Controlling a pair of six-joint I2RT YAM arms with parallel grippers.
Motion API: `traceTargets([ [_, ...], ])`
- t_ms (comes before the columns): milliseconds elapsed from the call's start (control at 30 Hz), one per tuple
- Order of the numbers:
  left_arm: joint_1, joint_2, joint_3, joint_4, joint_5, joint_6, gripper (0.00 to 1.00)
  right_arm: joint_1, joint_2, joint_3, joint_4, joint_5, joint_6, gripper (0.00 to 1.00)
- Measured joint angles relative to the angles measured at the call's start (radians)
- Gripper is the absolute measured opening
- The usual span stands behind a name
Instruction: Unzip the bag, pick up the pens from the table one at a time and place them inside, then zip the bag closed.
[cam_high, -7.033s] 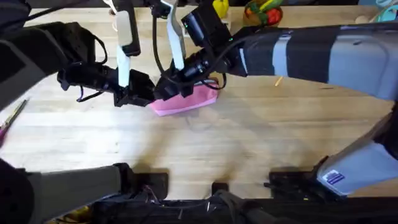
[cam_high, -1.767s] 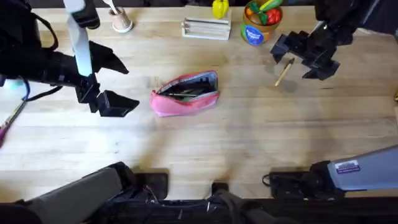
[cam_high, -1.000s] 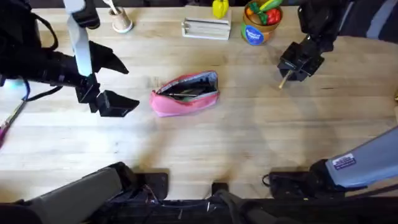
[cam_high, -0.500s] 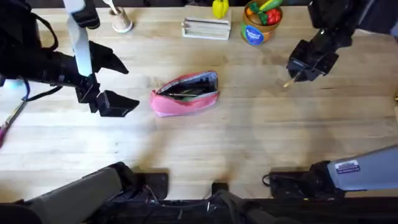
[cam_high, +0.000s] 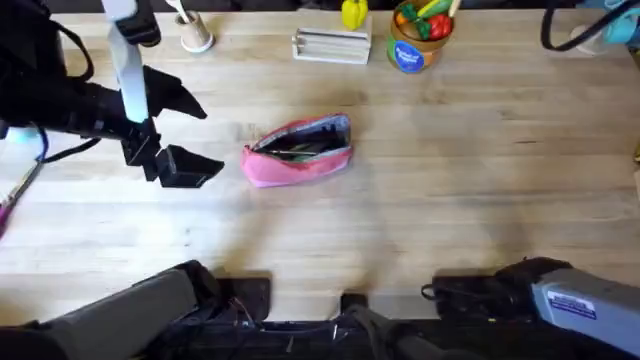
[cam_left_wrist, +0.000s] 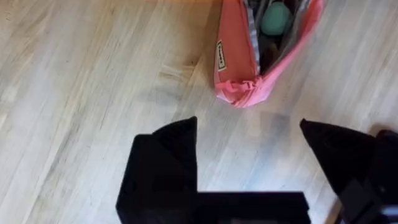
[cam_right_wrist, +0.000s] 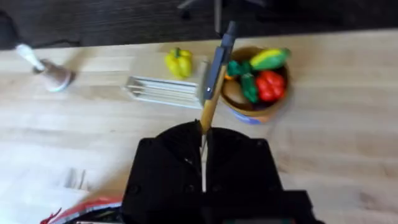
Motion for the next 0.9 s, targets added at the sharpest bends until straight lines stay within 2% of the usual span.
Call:
traceTargets([
  [67,0.000,0.000,0.000,0.000,0.000,0.000,0.979,0.054,-0.003,0.000,0.038,-0.045,-0.081,0.030],
  [100,0.000,0.000,0.000,0.000,0.000,0.000,0.979,0.131,0.003,0.000,0.073,-0.086,-0.183,0.030],
  [333,0.000,0.000,0.000,0.000,0.000,0.000,0.978,0.264,0.019,0.000,0.098,-0.159,-0.394,0.030],
  [500,0.000,0.000,0.000,0.000,0.000,0.000,0.978,0.310,0.031,0.000,0.037,-0.382,-0.712,0.033],
  [533,0.000,0.000,0.000,0.000,0.000,0.000,0.979,0.330,0.059,0.000,-0.006,-0.478,-0.878,0.031],
  [667,0.000,0.000,0.000,0.000,0.000,0.000,0.979,0.349,0.133,0.000,-0.057,-0.539,-1.045,0.031],
  [900,0.000,0.000,0.000,0.000,0.000,0.000,0.978,0.370,0.286,0.000,-0.128,-0.558,-1.215,0.031],
])
